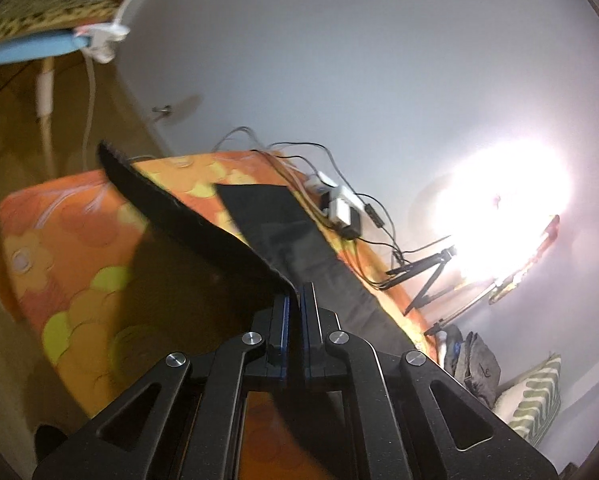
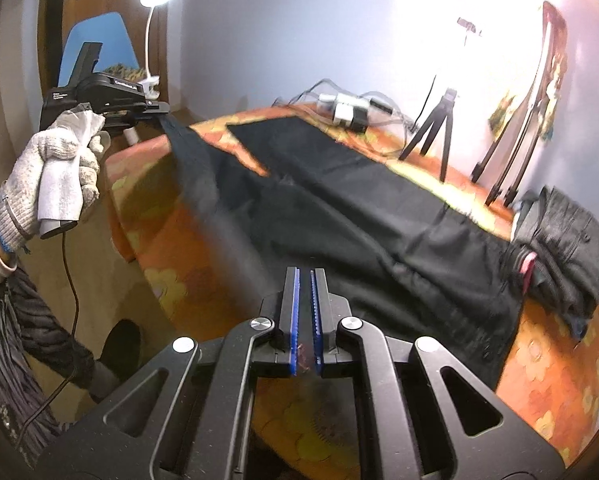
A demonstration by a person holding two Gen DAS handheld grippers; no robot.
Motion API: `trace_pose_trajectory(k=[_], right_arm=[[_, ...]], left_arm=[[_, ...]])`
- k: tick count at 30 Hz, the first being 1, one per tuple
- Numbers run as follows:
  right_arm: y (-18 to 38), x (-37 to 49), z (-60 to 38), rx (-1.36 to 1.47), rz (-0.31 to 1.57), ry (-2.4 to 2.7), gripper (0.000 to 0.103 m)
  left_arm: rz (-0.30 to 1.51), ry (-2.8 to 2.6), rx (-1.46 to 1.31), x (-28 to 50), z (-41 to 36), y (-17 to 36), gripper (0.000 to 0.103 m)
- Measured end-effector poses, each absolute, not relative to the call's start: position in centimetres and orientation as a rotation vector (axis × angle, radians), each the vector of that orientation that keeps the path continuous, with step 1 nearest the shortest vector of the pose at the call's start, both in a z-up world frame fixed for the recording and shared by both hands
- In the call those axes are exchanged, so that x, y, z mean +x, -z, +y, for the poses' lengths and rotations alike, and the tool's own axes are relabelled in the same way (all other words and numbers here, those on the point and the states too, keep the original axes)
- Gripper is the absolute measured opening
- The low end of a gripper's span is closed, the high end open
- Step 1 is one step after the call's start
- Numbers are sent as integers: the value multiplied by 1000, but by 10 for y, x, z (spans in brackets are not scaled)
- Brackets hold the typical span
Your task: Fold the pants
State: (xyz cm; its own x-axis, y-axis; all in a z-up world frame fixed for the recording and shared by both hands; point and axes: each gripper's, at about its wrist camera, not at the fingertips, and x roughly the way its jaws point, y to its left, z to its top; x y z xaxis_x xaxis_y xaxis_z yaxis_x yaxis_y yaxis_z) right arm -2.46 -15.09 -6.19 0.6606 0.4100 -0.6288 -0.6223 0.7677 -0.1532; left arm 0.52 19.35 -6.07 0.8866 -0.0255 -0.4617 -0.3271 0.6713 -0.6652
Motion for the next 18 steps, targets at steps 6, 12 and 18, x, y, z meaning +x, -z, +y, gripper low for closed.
trace_pose_trajectory(k=[6,12,18], right_arm=[[62,-14,-155,-419,642,-705,6],[98,-40,-147,-410,759,-866,66],[123,-54,-136,-566,758,-802,65]], left_arm=[[491,-157,-711,35,178,53,3],[512,-163,-685,41,176,59,3],[506,-175,-700,38,179,60,3]])
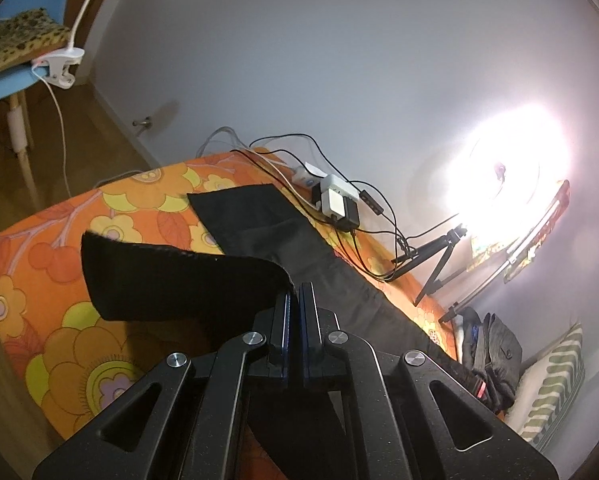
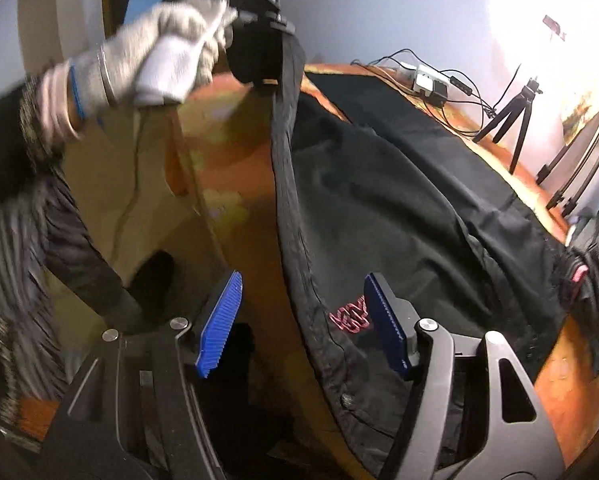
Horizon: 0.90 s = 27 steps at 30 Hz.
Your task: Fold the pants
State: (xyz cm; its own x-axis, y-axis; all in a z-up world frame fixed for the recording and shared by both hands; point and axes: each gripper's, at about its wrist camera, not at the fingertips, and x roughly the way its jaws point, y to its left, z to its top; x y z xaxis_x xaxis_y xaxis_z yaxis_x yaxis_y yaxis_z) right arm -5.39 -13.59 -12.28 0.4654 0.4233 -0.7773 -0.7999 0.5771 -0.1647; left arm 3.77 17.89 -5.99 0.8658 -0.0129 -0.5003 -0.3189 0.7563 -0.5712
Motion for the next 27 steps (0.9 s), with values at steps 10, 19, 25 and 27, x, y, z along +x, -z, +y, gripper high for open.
trace_pose_trajectory(k=[10,19,25,27], right_arm=[[93,-11,-157,-573,698,-628,4],[45,91,-139,-703,583,-505,3],[60,194,-123,-754,624,-454,3],[71,227,-124,-747,651,-428,2]], left_arm=[[484,-184,-702,57,183,45,3],[440,-204,-617,131,192,18,3],[443,-223,-547,204,192,22,2],[462,-224,-533,227,192,31,2]])
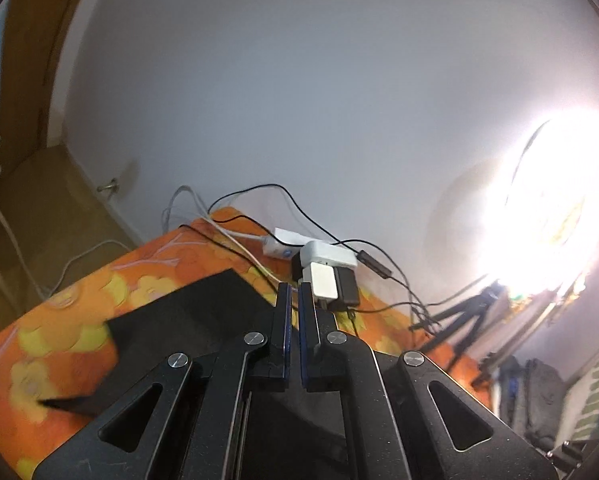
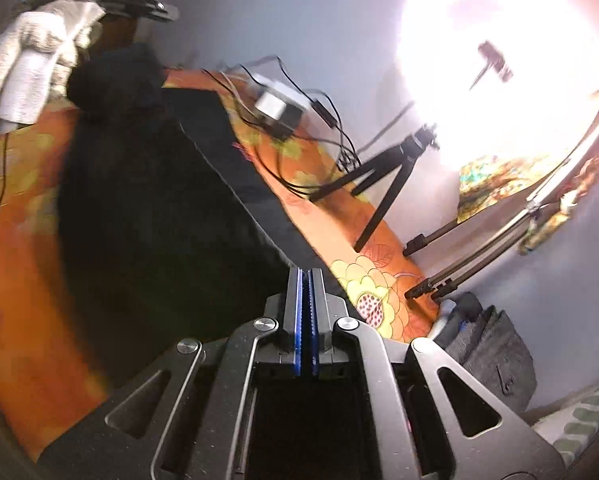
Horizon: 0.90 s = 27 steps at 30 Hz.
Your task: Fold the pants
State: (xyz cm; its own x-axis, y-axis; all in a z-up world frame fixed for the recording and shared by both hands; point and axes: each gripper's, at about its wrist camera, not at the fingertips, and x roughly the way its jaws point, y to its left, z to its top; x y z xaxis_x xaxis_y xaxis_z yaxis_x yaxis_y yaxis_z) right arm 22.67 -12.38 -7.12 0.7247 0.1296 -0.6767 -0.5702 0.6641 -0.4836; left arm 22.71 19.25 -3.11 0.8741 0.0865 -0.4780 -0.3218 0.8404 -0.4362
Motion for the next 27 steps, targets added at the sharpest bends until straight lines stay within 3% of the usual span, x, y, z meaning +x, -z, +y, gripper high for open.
trace_pose_trajectory(k=[9,14,15,16,18,27], right_arm=[[118,315,-155,-676,795,-357,0],[126,306,-170,-521,902,-556,2],[130,303,-170,-516,919,-576,13],[134,298,-170,-526,922,-590,35],[138,289,-172,-547,909,-599,66],[163,294,-187,-493,1018,-604,68]], left_arm=[[695,-106,-397,276,212,64,5],[834,-72,-333,256,245,85,44],[854,-76,-326,254,251,89,45],[880,-82,-327,252,259,94,49],[916,-63,-356,254,271,103,51],[995,-44,-237,281,262,136,60]])
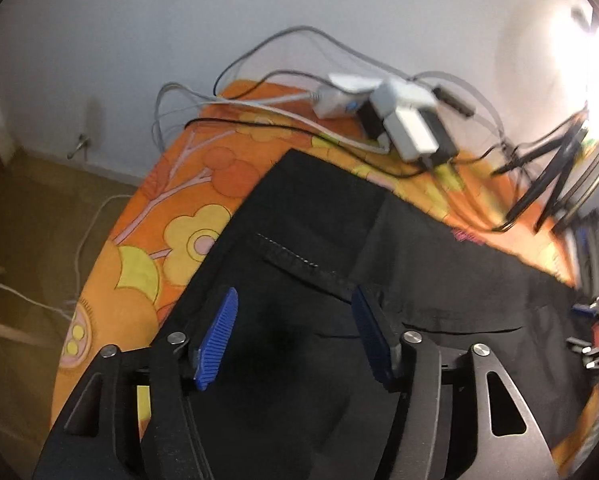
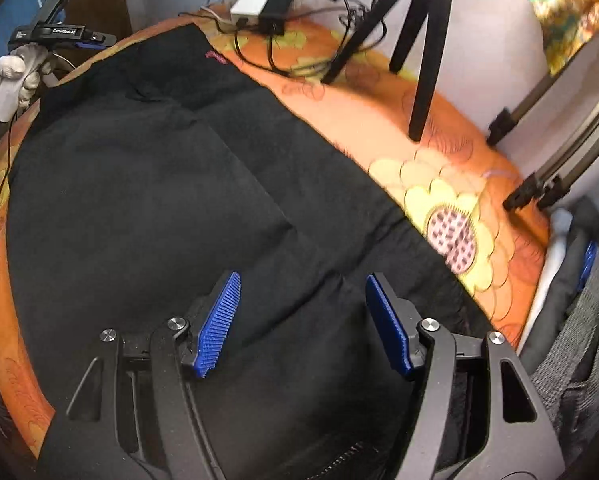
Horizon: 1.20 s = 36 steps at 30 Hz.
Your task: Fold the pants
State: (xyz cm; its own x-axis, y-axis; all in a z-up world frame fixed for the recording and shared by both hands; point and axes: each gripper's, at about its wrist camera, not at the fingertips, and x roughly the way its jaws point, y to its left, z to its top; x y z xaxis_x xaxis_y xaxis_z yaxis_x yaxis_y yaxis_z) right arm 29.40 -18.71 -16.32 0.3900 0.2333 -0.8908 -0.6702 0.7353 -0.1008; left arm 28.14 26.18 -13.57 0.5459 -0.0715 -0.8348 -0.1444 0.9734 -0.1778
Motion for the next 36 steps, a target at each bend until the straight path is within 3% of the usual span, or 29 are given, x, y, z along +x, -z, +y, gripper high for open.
trace_pose_trajectory(k=[4,8,10,12,13,14,16,18,22,24,25,28,29,36], right_arm=[[167,296,-194,-456,1030,-603,73],[169,297,-199,-423,1038,-616,73],[168,295,-199,-407,1038,-629,67],[167,292,-196,-413,1028,-641,56],[166,288,-193,-411,1028,-665,41],[166,286,-191,-413,1028,-673,34],[165,278,-184,-456,1004,-664,23],[165,273,-180,-463,1003,-674,7],[165,263,-174,-505,979,-664,3],[164,262,-176,-491,984,-669,2],[164,262,-176,-490,982,-666,2],[165,262,-176,-486,981,-661,2],[165,262,-177,-483,982,-661,2],[165,268,-177,-470,986,-658,2]], left_arm=[[1036,-90,-186,294,257,152,60],[1009,-110,-119,291,247,156,71],[991,-119,-104,289,243,157,71],[975,-122,-105,286,241,156,65],[967,-118,-99,284,240,156,52],[957,-106,-93,282,237,154,25],[948,-76,-88,279,230,153,8],[940,-81,-69,278,226,153,5],[920,-77,-75,278,229,148,4],[898,-96,-72,280,235,142,5],[905,-86,-82,282,237,142,14],[940,-82,-77,292,241,145,58],[942,-91,-68,295,241,146,62],[958,-110,-66,310,248,157,64]])
